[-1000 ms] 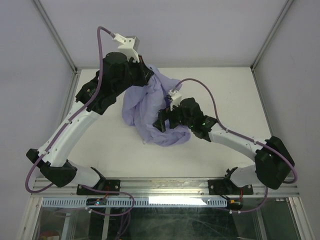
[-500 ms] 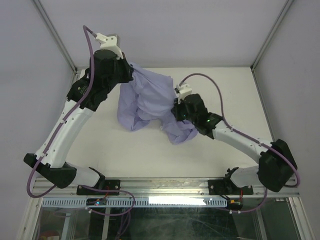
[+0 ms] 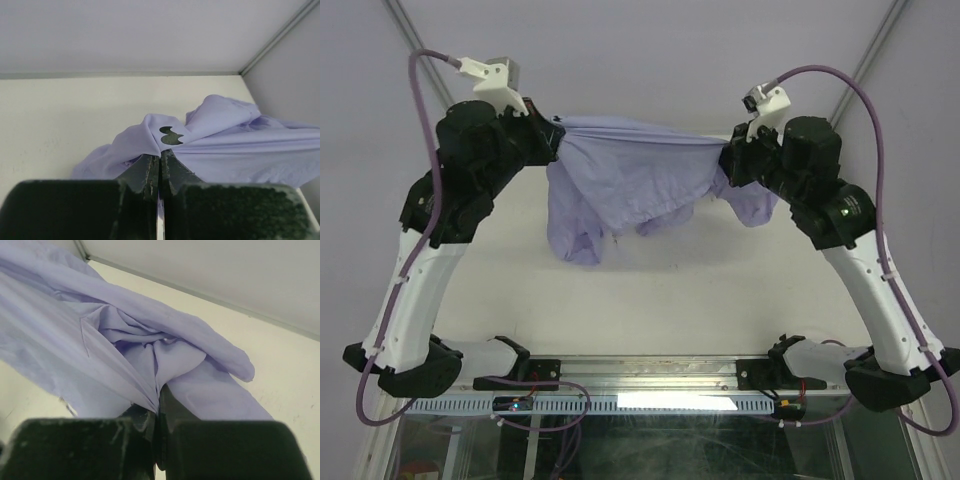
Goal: Zip up the jacket
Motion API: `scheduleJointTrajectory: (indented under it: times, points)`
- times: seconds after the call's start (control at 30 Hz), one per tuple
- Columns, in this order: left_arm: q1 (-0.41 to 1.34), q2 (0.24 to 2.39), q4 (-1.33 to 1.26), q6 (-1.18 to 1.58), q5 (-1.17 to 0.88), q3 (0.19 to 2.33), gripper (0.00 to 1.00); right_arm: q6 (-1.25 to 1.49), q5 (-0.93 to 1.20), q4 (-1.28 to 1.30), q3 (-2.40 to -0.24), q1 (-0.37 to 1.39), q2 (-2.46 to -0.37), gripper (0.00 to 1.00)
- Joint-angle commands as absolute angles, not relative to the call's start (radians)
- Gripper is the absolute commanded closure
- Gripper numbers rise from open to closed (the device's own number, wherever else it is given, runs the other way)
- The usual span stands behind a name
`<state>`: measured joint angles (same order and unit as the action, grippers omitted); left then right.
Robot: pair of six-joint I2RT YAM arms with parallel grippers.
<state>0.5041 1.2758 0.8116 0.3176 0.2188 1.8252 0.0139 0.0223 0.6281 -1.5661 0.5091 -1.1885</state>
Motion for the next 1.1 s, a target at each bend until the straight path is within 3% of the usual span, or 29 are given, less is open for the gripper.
scheduleJointTrajectory:
  times: [0.0,0.13,0.27,0.33,0.43,0.5,0.67,0.77,0.87,1.07]
  points:
    - [0.497,1.191,0.878,0.291,0.114,1.984,1.0,-0.03,0.151,0.857,-1.751,0.505,-1.151,1.0]
    - [0.497,1.216,0.935,0.291,0.009,2.022,0.98,-0.016,0.241,0.901,-1.776,0.505,-1.147,1.0]
    - [0.497,1.29,0.928,0.278,0.022,1.953,0.94,0.047,0.172,0.871,-1.689,0.504,-1.169,1.0]
    - [0.497,1.346,0.903,0.265,0.047,1.925,0.89,0.107,0.125,0.894,-1.65,0.493,-1.208,0.92]
    - [0.496,1.47,0.815,0.233,0.046,1.879,0.74,0.2,0.026,0.928,-1.57,0.464,-1.277,0.82]
    - [0.497,1.567,0.762,0.225,0.01,1.892,0.62,0.242,-0.034,0.931,-1.503,0.442,-1.313,0.8]
    - [0.496,1.703,0.735,0.285,-0.002,1.937,0.32,0.259,-0.176,0.913,-1.391,0.434,-1.359,0.6]
    - [0.493,1.662,0.728,0.332,0.051,1.824,0.16,0.231,-0.139,0.899,-1.37,0.441,-1.359,0.45]
    - [0.472,1.571,0.743,0.402,0.11,1.668,0.11,0.173,-0.057,0.854,-1.355,0.5,-1.35,0.34]
    - [0.426,1.281,0.776,0.645,0.191,1.259,0.01,0.143,0.041,0.736,-1.365,0.729,-1.441,0.26]
